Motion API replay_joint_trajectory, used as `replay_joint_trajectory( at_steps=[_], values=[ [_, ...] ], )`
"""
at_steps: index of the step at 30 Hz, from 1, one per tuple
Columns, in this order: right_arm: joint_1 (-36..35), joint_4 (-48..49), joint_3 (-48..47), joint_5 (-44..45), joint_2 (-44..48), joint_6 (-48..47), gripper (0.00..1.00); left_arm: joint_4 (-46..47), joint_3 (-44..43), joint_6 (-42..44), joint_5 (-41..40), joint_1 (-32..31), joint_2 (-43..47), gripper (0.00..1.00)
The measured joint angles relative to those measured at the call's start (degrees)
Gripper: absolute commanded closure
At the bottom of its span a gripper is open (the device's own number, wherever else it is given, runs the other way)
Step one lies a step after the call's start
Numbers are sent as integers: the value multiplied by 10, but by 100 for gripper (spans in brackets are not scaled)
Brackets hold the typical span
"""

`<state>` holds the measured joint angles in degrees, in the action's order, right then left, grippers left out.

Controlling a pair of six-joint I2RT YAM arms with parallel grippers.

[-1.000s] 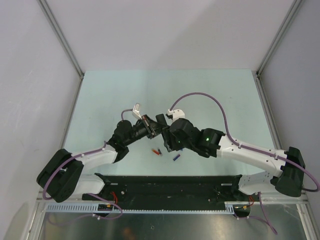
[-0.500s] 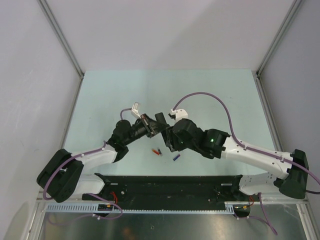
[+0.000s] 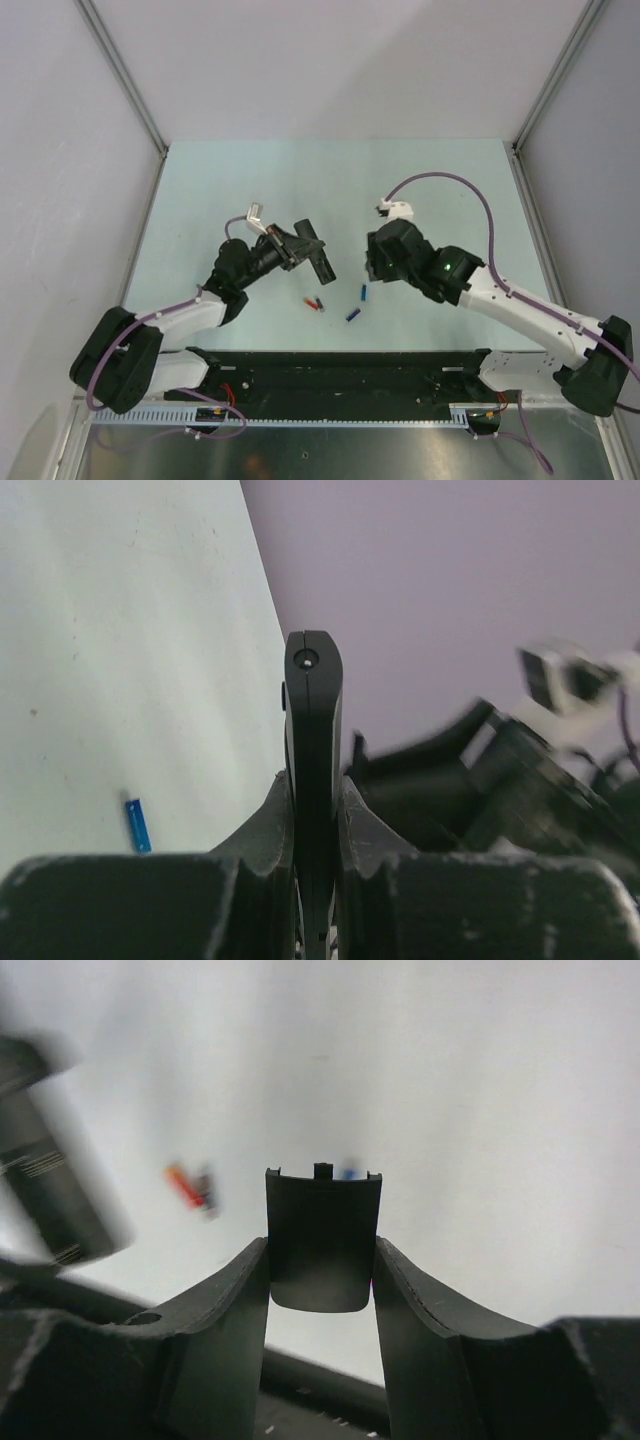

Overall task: Load the batteries into the remote control
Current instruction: Place the battery cover at the center of the board, then pick up the battery from the center of the board.

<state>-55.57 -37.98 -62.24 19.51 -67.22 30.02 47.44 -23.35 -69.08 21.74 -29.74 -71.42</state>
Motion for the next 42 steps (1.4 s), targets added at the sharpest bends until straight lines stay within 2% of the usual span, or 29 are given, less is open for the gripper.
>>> replay_joint_trajectory(
  at_steps=[3, 6, 13, 21, 26, 28, 31, 35, 42],
  values=[
    [96, 5, 45, 2, -8, -6, 53, 0, 30, -2, 11, 12, 34, 100],
    [146, 3, 66, 9, -42, -17, 53, 0, 52, -2, 31, 15, 61, 100],
    [183, 29, 69, 0, -156, -47, 53, 0, 96, -10, 85, 16, 98, 100],
    [214, 58, 70, -20, -244, -63, 50, -1, 129, -15, 101, 16, 128, 100],
    [232, 73, 70, -39, -269, -69, 37, -1, 133, -15, 105, 16, 135, 100],
    [236, 78, 70, -47, -271, -72, 31, 0, 134, -15, 104, 16, 139, 100],
    [238, 82, 70, -53, -272, -76, 27, 0, 137, -15, 104, 16, 145, 100],
    [228, 83, 71, -53, -266, -76, 27, -1, 144, -15, 103, 16, 149, 100],
    [117, 98, 71, -30, -209, -43, 31, 0, 167, -20, 81, 16, 172, 100]
  ],
)
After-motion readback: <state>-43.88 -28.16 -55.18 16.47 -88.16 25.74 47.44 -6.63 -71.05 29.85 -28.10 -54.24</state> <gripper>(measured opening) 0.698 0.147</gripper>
